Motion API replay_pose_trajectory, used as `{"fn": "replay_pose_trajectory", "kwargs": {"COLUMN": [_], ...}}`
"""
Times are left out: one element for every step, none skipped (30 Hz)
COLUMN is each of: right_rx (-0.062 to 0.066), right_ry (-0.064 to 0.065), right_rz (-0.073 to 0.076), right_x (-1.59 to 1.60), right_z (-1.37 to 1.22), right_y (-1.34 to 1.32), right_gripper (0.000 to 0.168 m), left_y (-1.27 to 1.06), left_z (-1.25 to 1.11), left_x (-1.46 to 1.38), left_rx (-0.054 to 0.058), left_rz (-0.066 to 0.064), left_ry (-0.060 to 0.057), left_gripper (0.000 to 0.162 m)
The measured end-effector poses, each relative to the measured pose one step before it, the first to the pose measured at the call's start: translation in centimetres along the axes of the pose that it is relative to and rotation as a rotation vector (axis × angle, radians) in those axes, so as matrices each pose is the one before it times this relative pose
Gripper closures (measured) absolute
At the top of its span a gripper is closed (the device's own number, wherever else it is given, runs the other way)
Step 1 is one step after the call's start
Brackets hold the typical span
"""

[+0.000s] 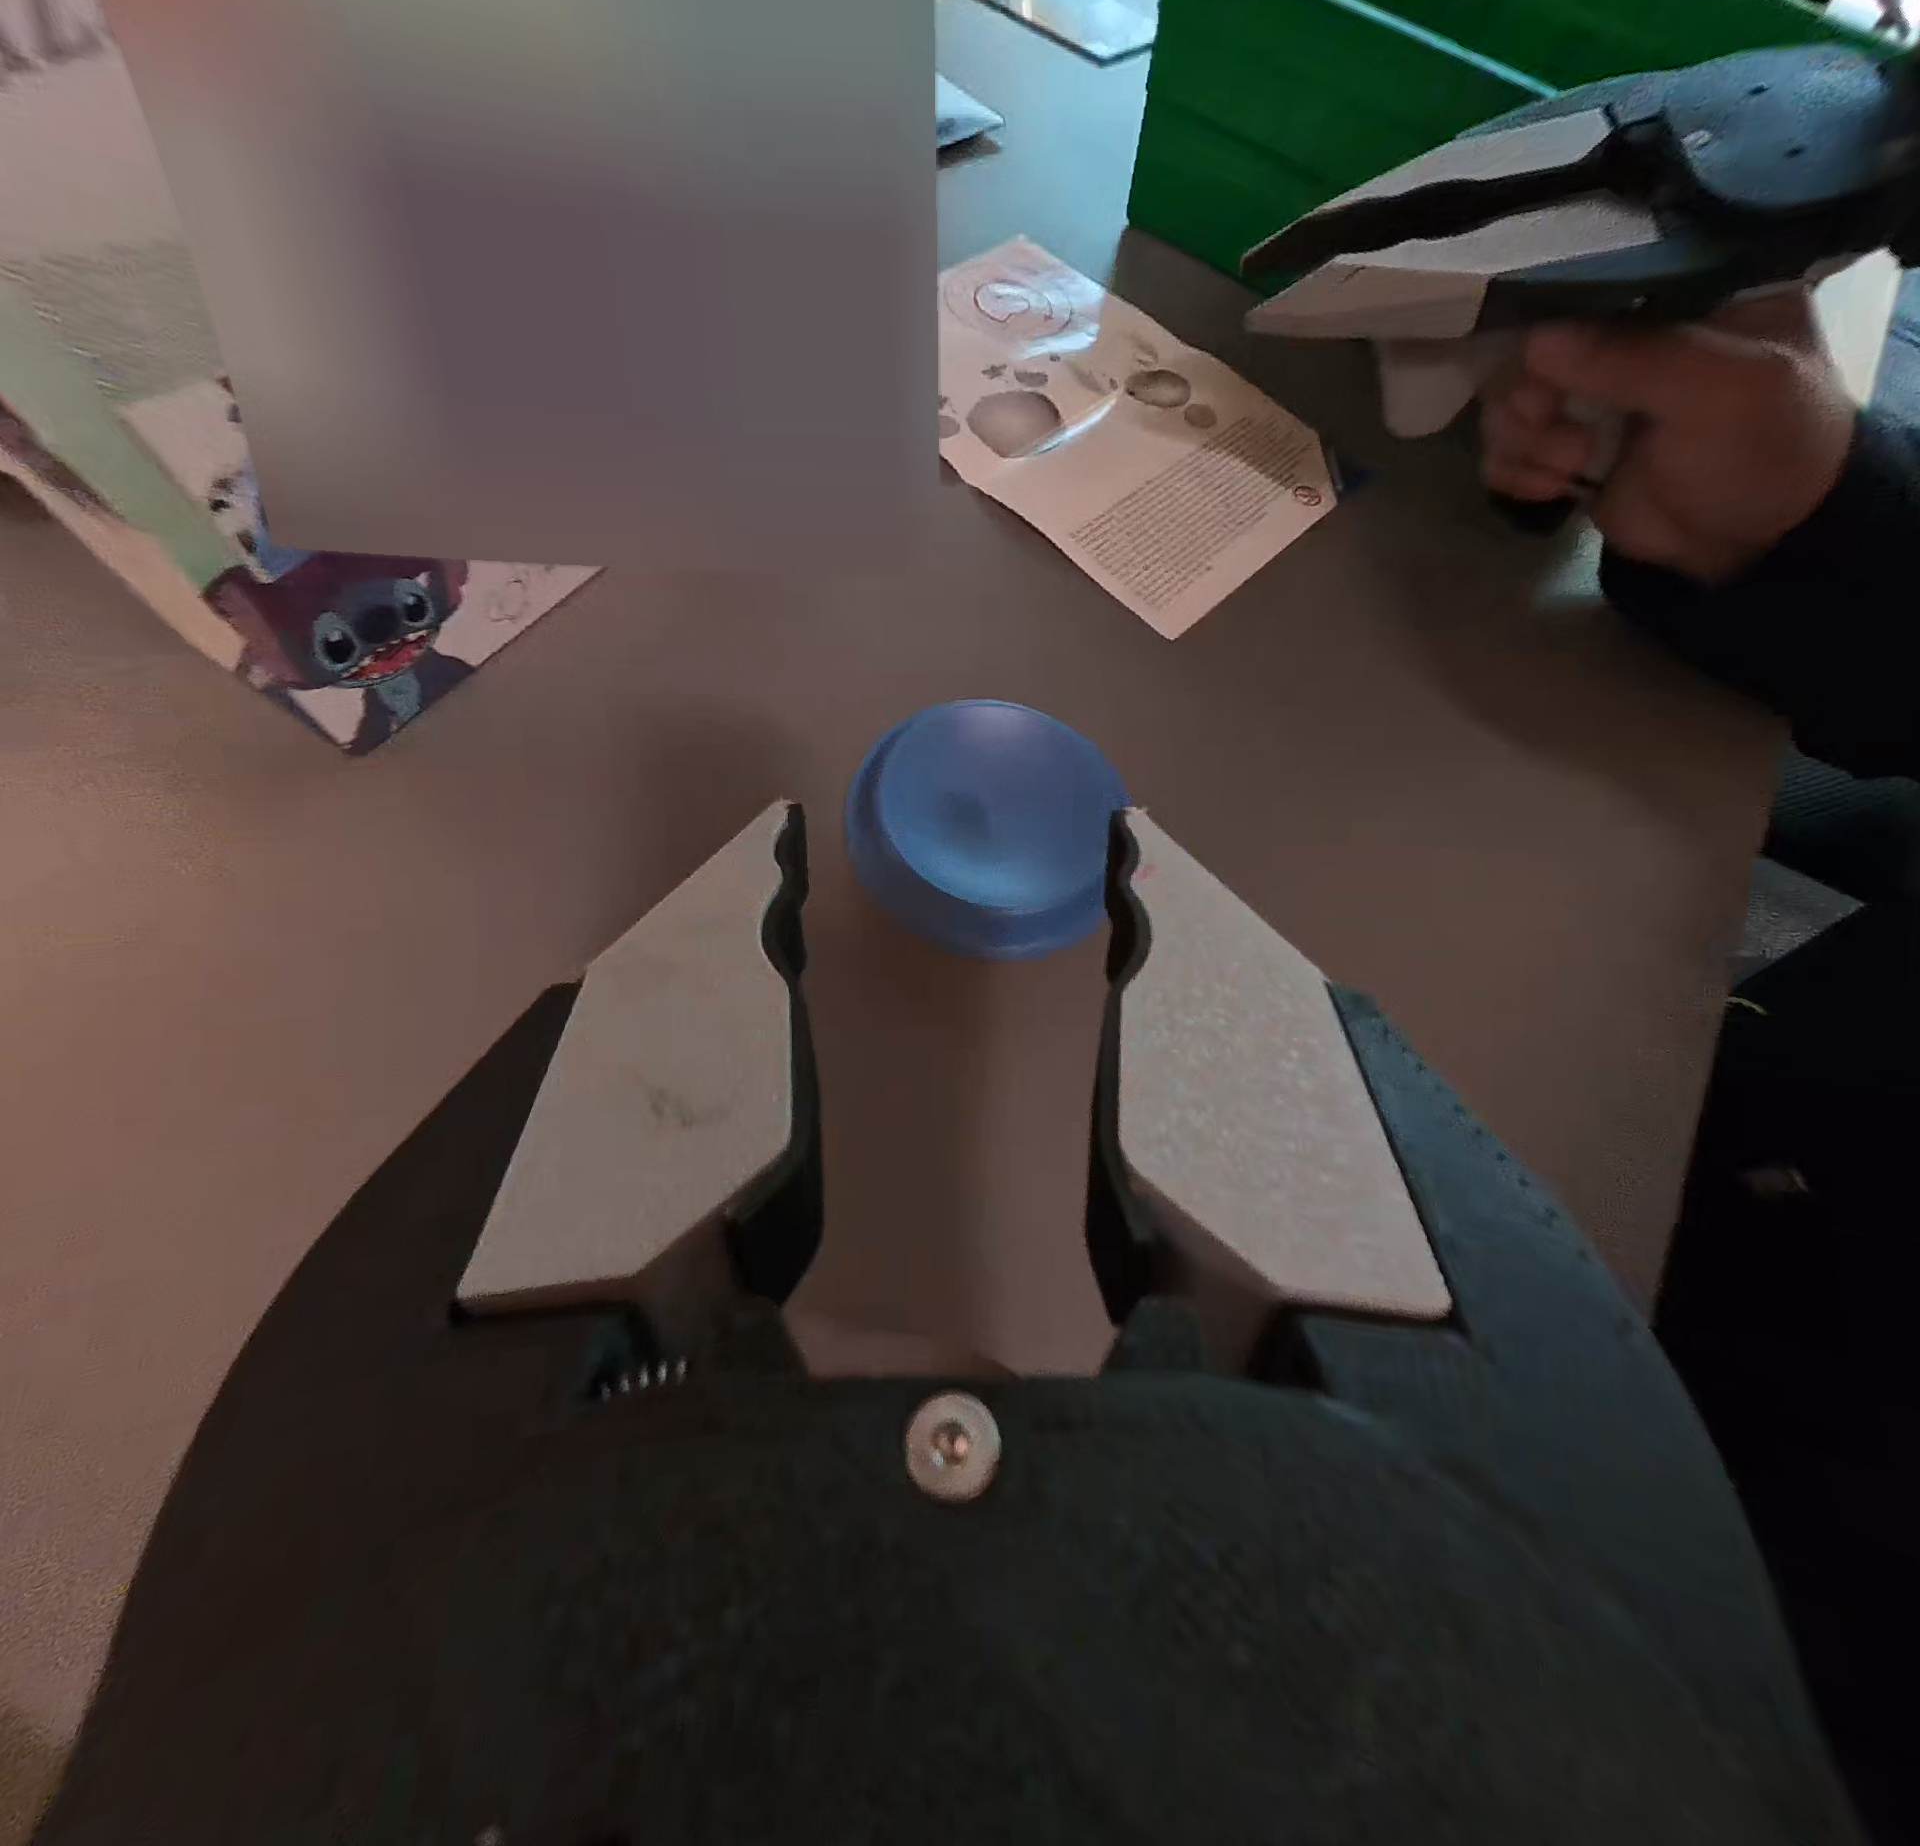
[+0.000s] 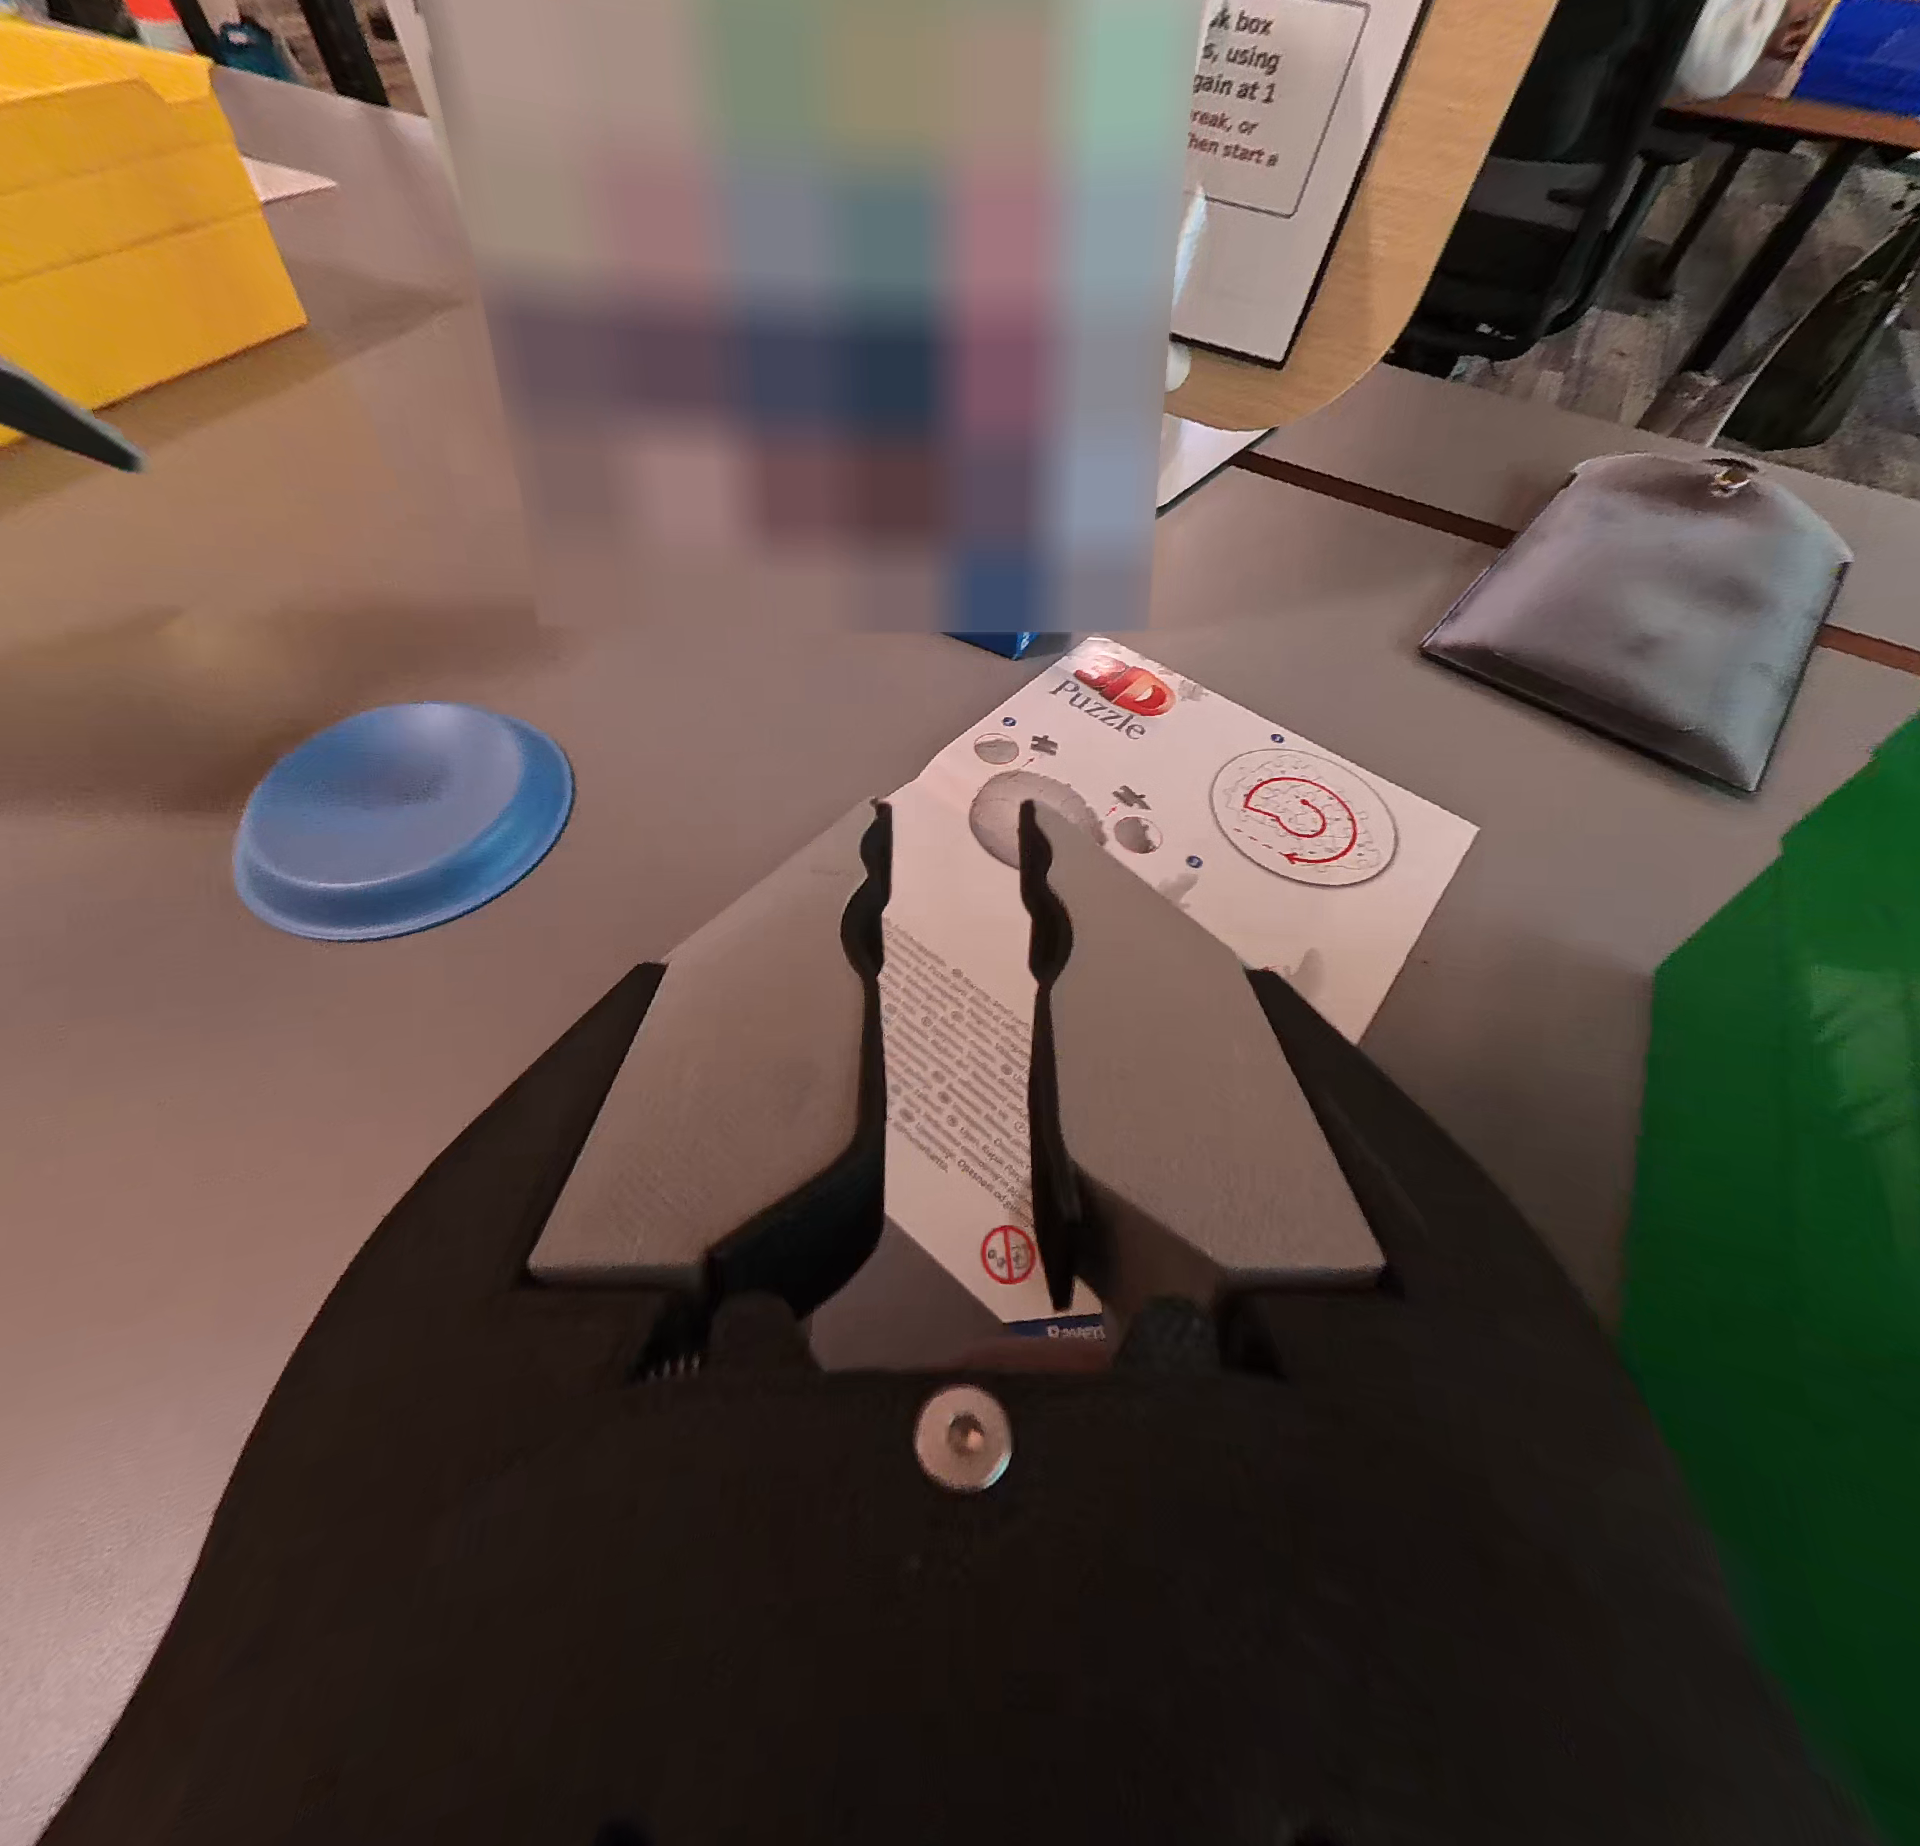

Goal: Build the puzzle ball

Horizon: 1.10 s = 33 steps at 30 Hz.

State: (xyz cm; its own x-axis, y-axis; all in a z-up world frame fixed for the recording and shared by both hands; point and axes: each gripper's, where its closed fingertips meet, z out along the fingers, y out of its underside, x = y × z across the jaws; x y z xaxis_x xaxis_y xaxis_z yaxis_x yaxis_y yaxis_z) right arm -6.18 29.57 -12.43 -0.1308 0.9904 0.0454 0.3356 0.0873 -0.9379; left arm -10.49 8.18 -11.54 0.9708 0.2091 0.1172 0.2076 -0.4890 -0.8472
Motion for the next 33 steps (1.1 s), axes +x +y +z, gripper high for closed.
{"fn": "replay_pose_trajectory", "kwargs": {"right_rx": [-0.0056, -0.0048, -0.0045, -0.0053, -0.0035, 0.0001, 0.0041, 0.0059, 0.0039, 0.0020, -0.0003, -0.0011, 0.0002, 0.0006, -0.0018, -0.0066, -0.0093, -0.0091, -0.0117, -0.0178, -0.0207, -0.0167, -0.0140, -0.0155, -0.0158, -0.0136, -0.0121, -0.0102, -0.0082, -0.0062, -0.0034, 0.0002, 0.0032], "right_ry": [-0.0077, -0.0059, -0.0044, -0.0040, -0.0038, -0.0056, -0.0055, -0.0049, -0.0037, -0.0038, -0.0046, -0.0056, -0.0047, -0.0040, -0.0032, -0.0024, -0.0010, 0.0031, 0.0057, 0.0091, 0.0083, 0.0056, 0.0055, 0.0089, 0.0120, 0.0143, 0.0167, 0.0176, 0.0151, 0.0116, 0.0080, 0.0059, 0.0065], "right_rz": [-0.0007, -0.0013, -0.0014, -0.0007, 0.0017, 0.0042, 0.0060, 0.0051, 0.0039, 0.0035, 0.0037, 0.0034, 0.0025, 0.0014, 0.0004, 0.0001, 0.0012, 0.0030, 0.0026, 0.0030, 0.0032, 0.0018, -0.0020, -0.0056, -0.0085, -0.0097, -0.0080, -0.0058, -0.0033, 0.0012, 0.0048, 0.0060, 0.0060], "right_x": [-0.174, -0.146, -0.114, -0.092, -0.060, -0.078, -0.064, -0.057, -0.048, -0.050, -0.058, -0.088, -0.080, -0.074, -0.070, -0.045, -0.005, 0.092, 0.137, 0.215, 0.197, 0.147, 0.113, 0.136, 0.157, 0.191, 0.247, 0.278, 0.269, 0.248, 0.221, 0.182, 0.191], "right_z": [0.071, 0.064, 0.063, 0.051, 0.023, -0.011, -0.038, -0.067, -0.043, -0.019, 0.015, 0.013, 0.019, 0.015, 0.040, 0.075, 0.100, 0.111, 0.136, 0.177, 0.199, 0.166, 0.149, 0.141, 0.144, 0.128, 0.115, 0.089, 0.065, 0.046, 0.024, -0.005, -0.024], "right_y": [0.119, 0.102, 0.088, 0.092, 0.062, -0.017, -0.094, -0.114, -0.081, -0.048, 0.008, 0.018, -0.009, -0.013, 0.038, 0.121, 0.173, 0.163, 0.223, 0.313, 0.340, 0.274, 0.251, 0.256, 0.253, 0.223, 0.190, 0.162, 0.135, 0.098, 0.054, -0.010, -0.063], "right_gripper": [0.147, 0.147, 0.147, 0.147, 0.147, 0.147, 0.147, 0.147, 0.147, 0.147, 0.147, 0.147, 0.147, 0.147, 0.147, 0.146, 0.146, 0.146, 0.147, 0.147, 0.148, 0.148, 0.149, 0.152, 0.153, 0.155, 0.157, 0.160, 0.162, 0.165, 0.167, 0.168, 0.168], "left_y": [0.003, -0.231, -0.189, -0.121, -0.064, -0.087, -0.116, -0.043, 0.006, 0.060, 0.202, 0.292, 0.202, 0.086, 0.119, 0.192, 0.203, 0.181, 0.169, 0.133, 0.071, 0.064, 0.086, 0.063, 0.056, 0.060, 0.037, 0.009, -0.001, 0.013, -0.027, -0.025, -0.017], "left_z": [1.019, 0.837, 0.636, 0.405, 0.147, -0.038, -0.134, -0.146, -0.149, -0.134, -0.108, -0.064, -0.025, 0.000, 0.077, 0.116, 0.139, 0.140, 0.123, 0.089, 0.051, 0.047, 0.042, 0.045, 0.034, 0.038, 0.004, 0.010, -0.007, -0.020, -0.017, -0.032, -0.029], "left_x": [-0.032, -0.103, -0.238, -0.346, -0.244, -0.125, -0.132, -0.114, -0.054, 0.000, -0.084, -0.334, -0.534, -0.616, -0.444, -0.159, 0.018, 0.043, 0.036, 0.011, -0.022, 0.005, 0.049, 0.056, 0.038, 0.056, 0.025, -0.016, -0.039, -0.004, -0.014, -0.031, -0.054], "left_rx": [0.0045, 0.0142, 0.0086, 0.0030, 0.0019, 0.0107, 0.0218, 0.0254, 0.0281, 0.0290, 0.0137, -0.0066, -0.0055, 0.0003, -0.0028, -0.0074, -0.0090, -0.0089, -0.0095, -0.0082, -0.0040, -0.0033, -0.0051, -0.0041, -0.0032, -0.0040, -0.0028, -0.0008, 0.0002, -0.0001, 0.0014, 0.0018, 0.0010], "left_rz": [-0.0054, -0.0162, -0.0106, -0.0063, -0.0003, 0.0026, -0.0043, -0.0147, -0.0289, -0.0411, -0.0426, -0.0240, 0.0003, 0.0081, 0.0032, -0.0052, -0.0099, -0.0080, -0.0016, 0.0052, 0.0082, 0.0064, 0.0043, 0.0036, 0.0037, 0.0036, 0.0033, 0.0030, 0.0017, -0.0004, -0.0022, -0.0025, -0.0012], "left_ry": [0.0138, 0.0150, 0.0065, -0.0061, -0.0059, -0.0027, -0.0021, 0.0034, 0.0142, 0.0232, 0.0188, -0.0006, -0.0191, -0.0289, -0.0203, -0.0025, 0.0063, 0.0056, 0.0017, -0.0029, -0.0063, -0.0052, -0.0010, -0.0010, -0.0018, -0.0002, -0.0015, -0.0037, -0.0041, -0.0008, 0.0003, -0.0007, -0.0018], "left_gripper": [0.106, 0.108, 0.109, 0.109, 0.108, 0.108, 0.108, 0.109, 0.109, 0.110, 0.112, 0.112, 0.112, 0.112, 0.113, 0.113, 0.113, 0.113, 0.113, 0.113, 0.113, 0.114, 0.114, 0.114, 0.114, 0.114, 0.114, 0.114, 0.114, 0.115, 0.115, 0.115, 0.115]}}
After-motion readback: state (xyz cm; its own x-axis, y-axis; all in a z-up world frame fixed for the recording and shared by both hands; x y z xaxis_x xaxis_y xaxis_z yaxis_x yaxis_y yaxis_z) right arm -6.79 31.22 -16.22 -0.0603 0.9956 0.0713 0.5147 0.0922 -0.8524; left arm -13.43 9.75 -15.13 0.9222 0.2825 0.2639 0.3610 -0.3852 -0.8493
